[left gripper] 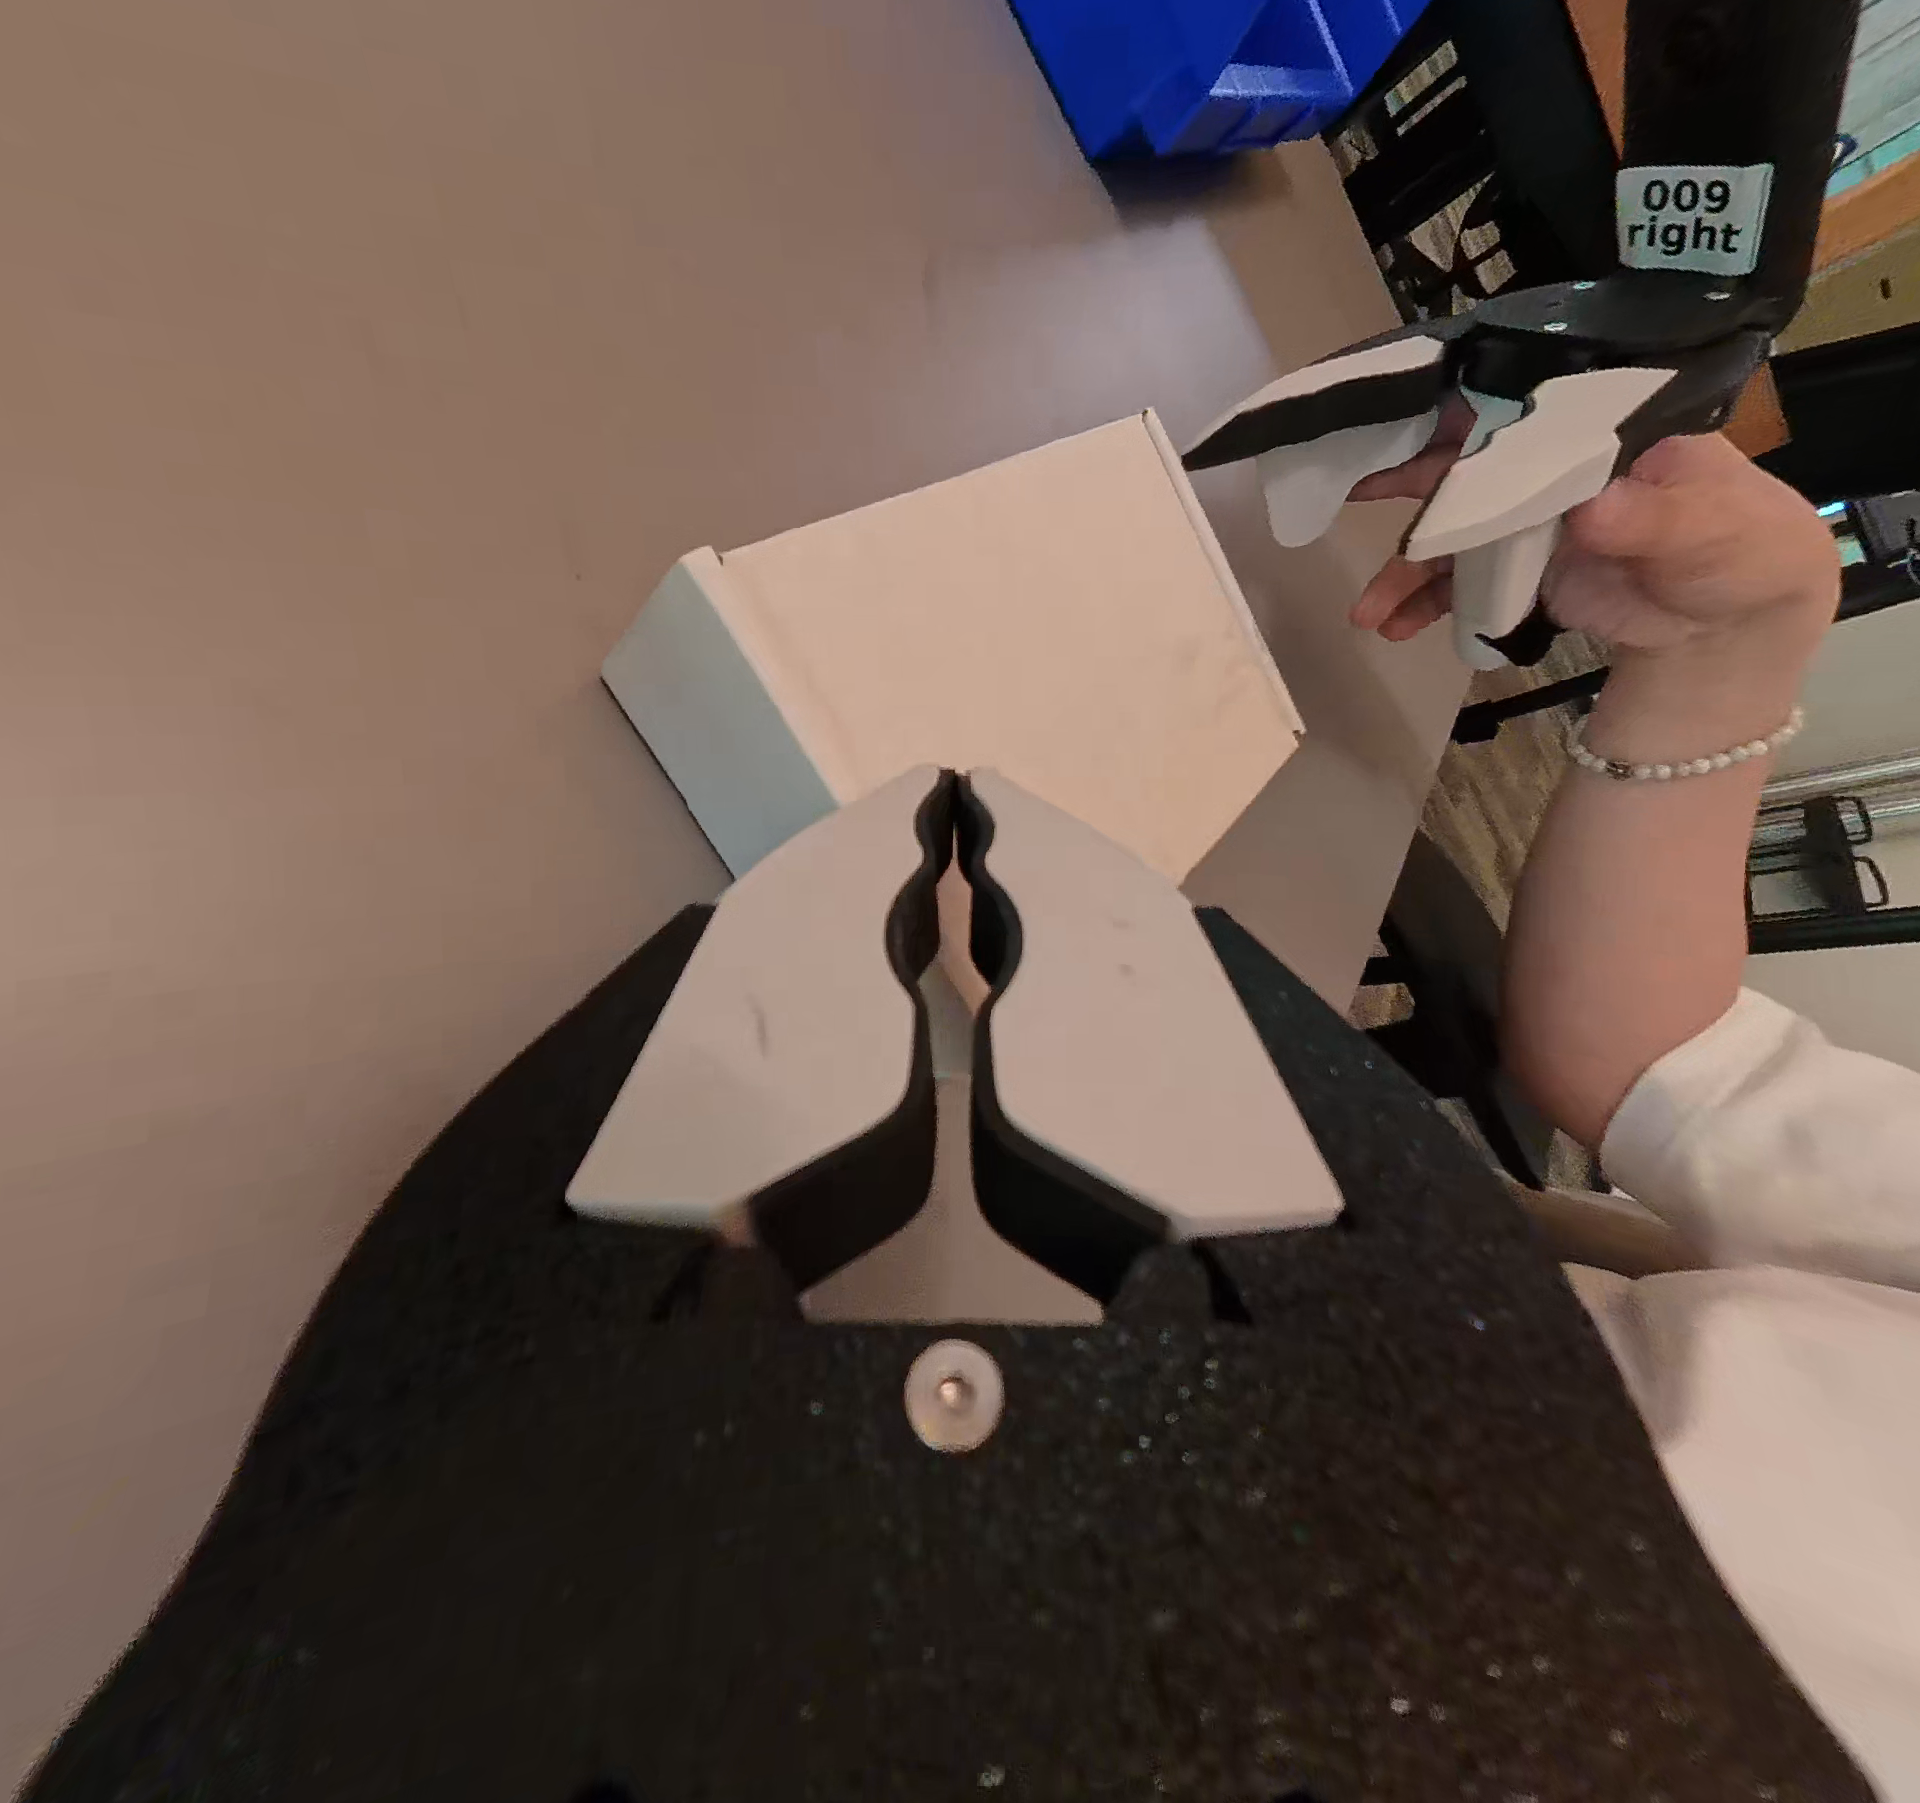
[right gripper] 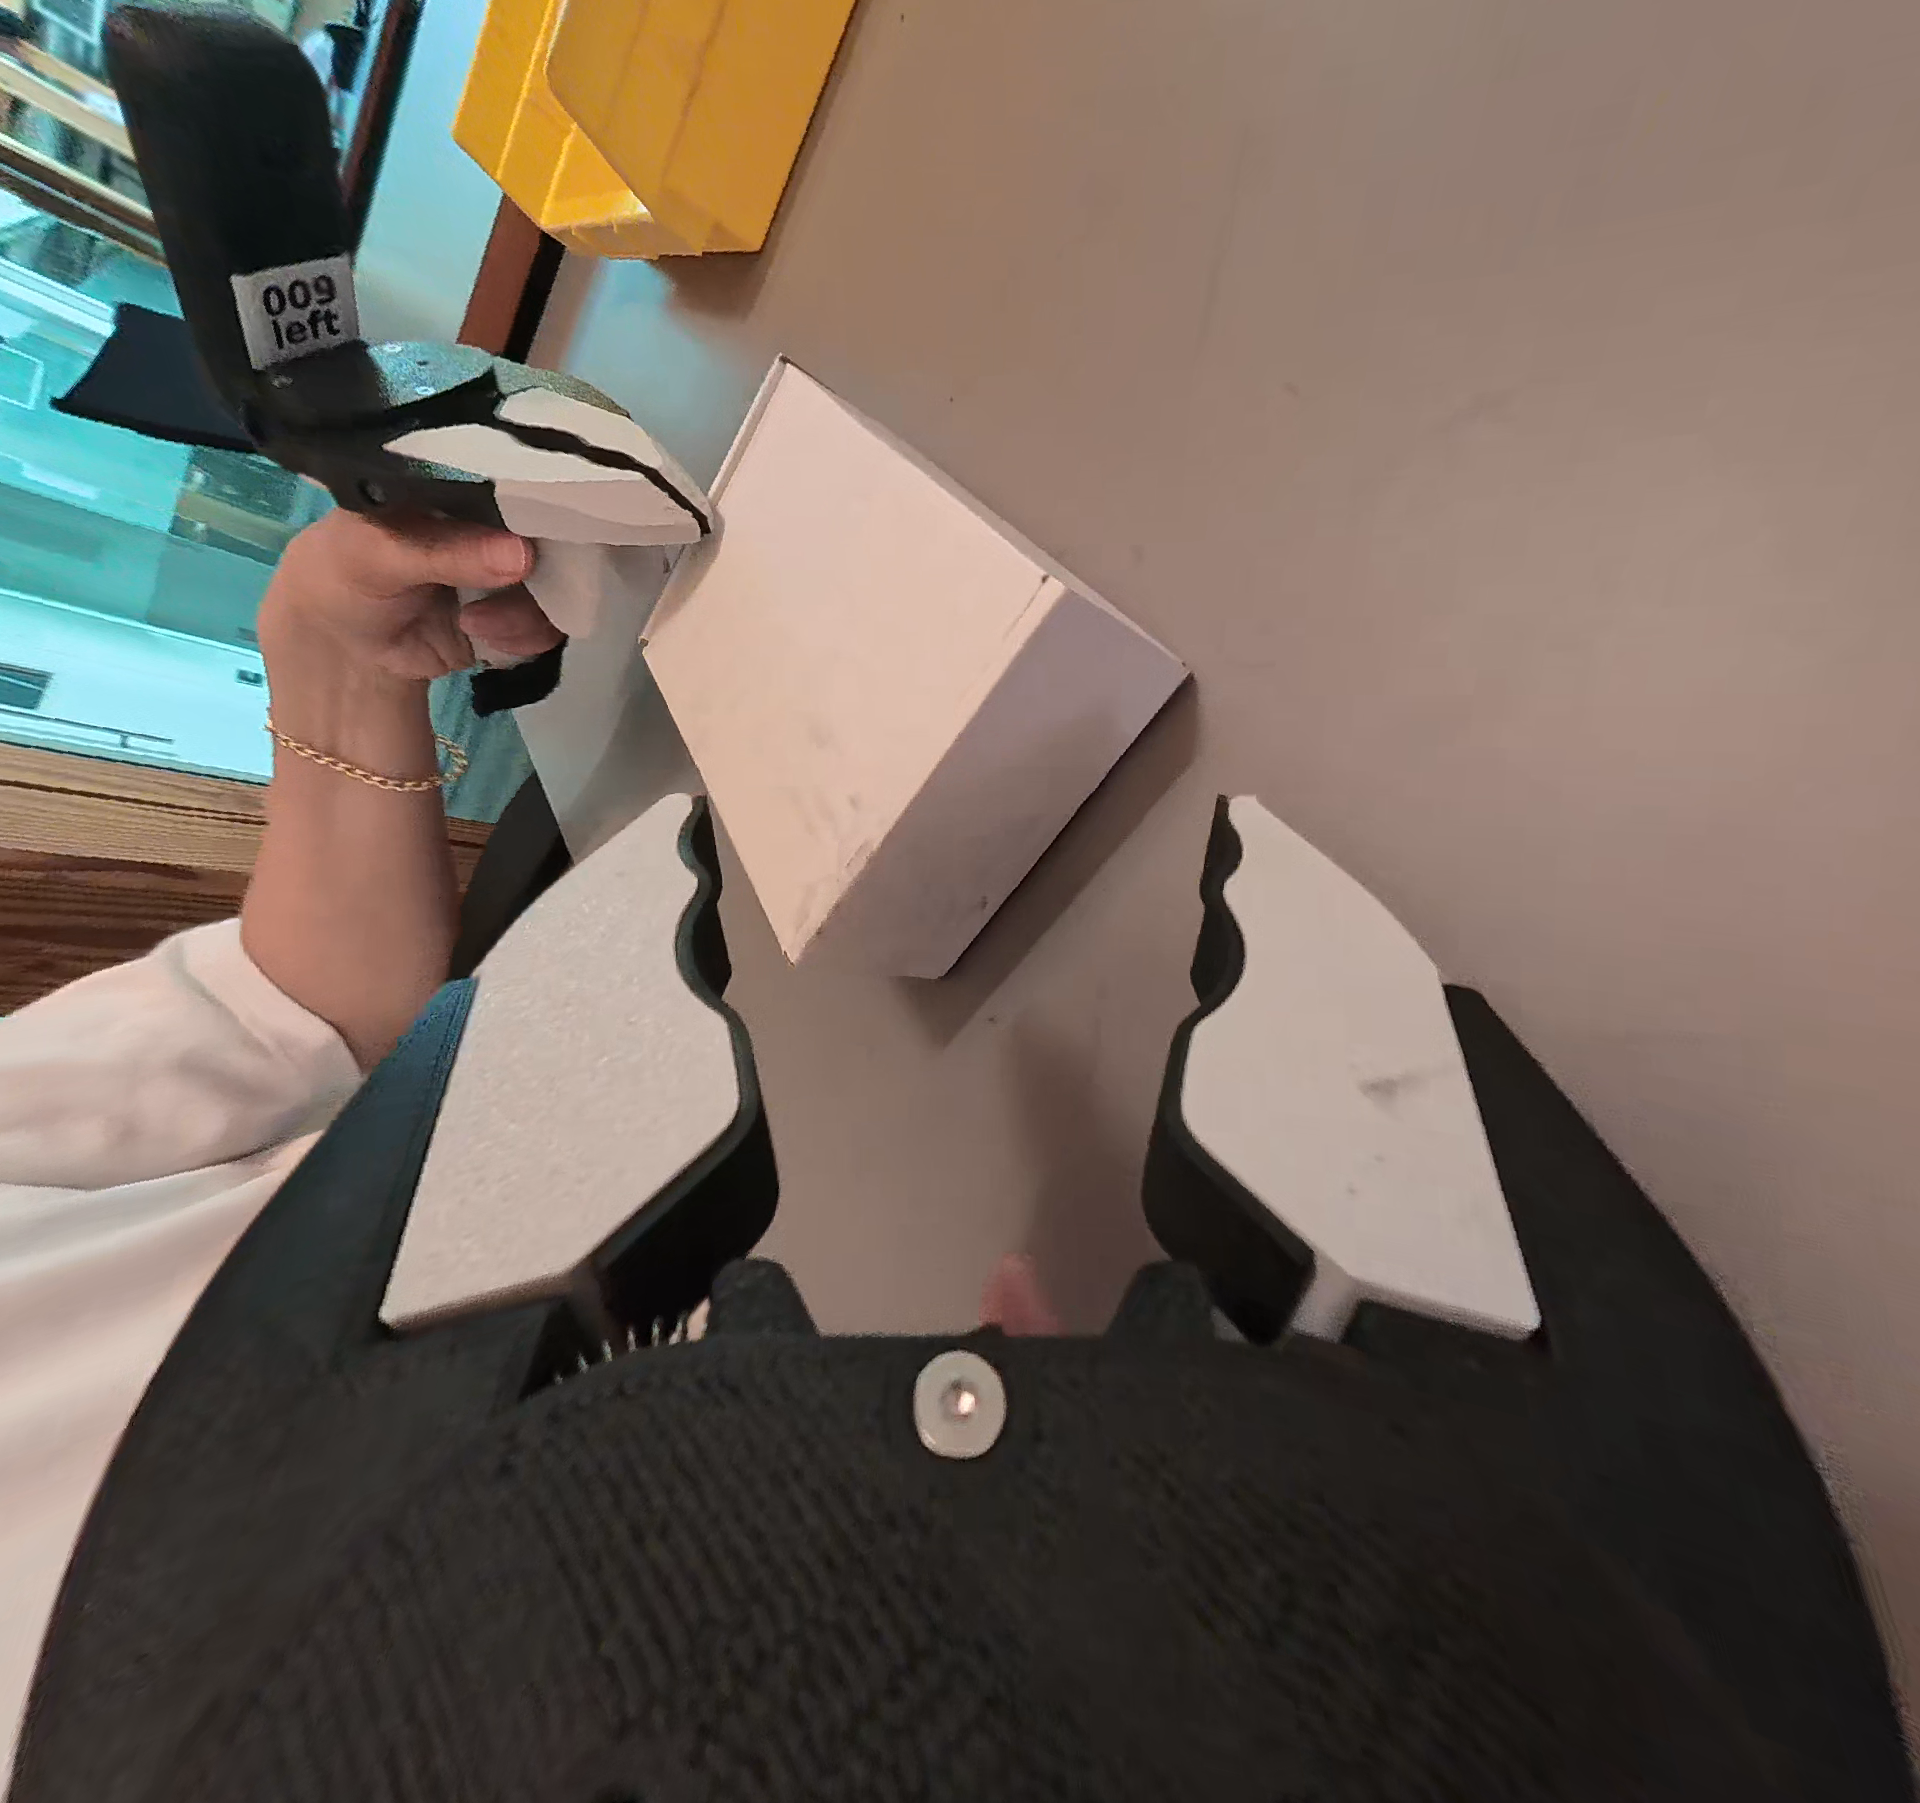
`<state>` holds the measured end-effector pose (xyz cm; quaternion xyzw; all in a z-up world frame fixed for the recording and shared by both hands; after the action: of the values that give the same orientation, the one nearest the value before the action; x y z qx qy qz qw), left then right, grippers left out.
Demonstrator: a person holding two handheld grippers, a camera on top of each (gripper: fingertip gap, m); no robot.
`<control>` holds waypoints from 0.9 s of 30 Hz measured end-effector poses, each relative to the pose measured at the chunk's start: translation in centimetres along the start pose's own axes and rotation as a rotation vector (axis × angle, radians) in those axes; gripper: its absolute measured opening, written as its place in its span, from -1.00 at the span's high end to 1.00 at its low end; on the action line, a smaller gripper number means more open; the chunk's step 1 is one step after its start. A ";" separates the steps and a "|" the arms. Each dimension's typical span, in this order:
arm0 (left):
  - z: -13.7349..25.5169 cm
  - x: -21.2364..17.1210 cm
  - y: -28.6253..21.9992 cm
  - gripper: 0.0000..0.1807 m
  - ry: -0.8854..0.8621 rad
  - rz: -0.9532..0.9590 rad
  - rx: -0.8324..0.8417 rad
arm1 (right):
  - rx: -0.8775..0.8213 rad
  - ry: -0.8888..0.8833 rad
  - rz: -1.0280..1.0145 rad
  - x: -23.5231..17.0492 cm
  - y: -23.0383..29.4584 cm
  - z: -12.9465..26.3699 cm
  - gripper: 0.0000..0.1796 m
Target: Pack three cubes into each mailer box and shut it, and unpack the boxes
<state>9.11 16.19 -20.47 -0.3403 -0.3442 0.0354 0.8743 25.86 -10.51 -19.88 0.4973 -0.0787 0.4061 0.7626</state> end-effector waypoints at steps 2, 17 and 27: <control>0.0 -0.1 0.1 1.00 -0.013 -0.010 -0.006 | 0.021 -0.003 -0.028 -0.3 -0.1 -0.1 0.01; 1.3 -1.4 1.7 1.00 -0.112 -0.030 -0.050 | 0.192 0.050 -0.236 -2.0 1.2 -3.6 -0.12; 2.1 -1.8 2.4 1.00 -0.145 -0.043 -0.046 | 0.272 0.079 -0.347 0.3 2.0 -7.4 -0.19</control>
<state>6.83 18.64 -21.92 -0.3495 -0.4147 0.0334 0.8395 22.59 -3.87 -21.98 0.5853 0.0936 0.2947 0.7495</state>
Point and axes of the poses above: each gripper's, where its closed fingertips meet, z back along the fingers, x out of its top, y = z × x across the jaws, the point moved 10 cm from there along z, back along the fingers, and after that the axes turned 1 degree about x, right-handed, at the moved point
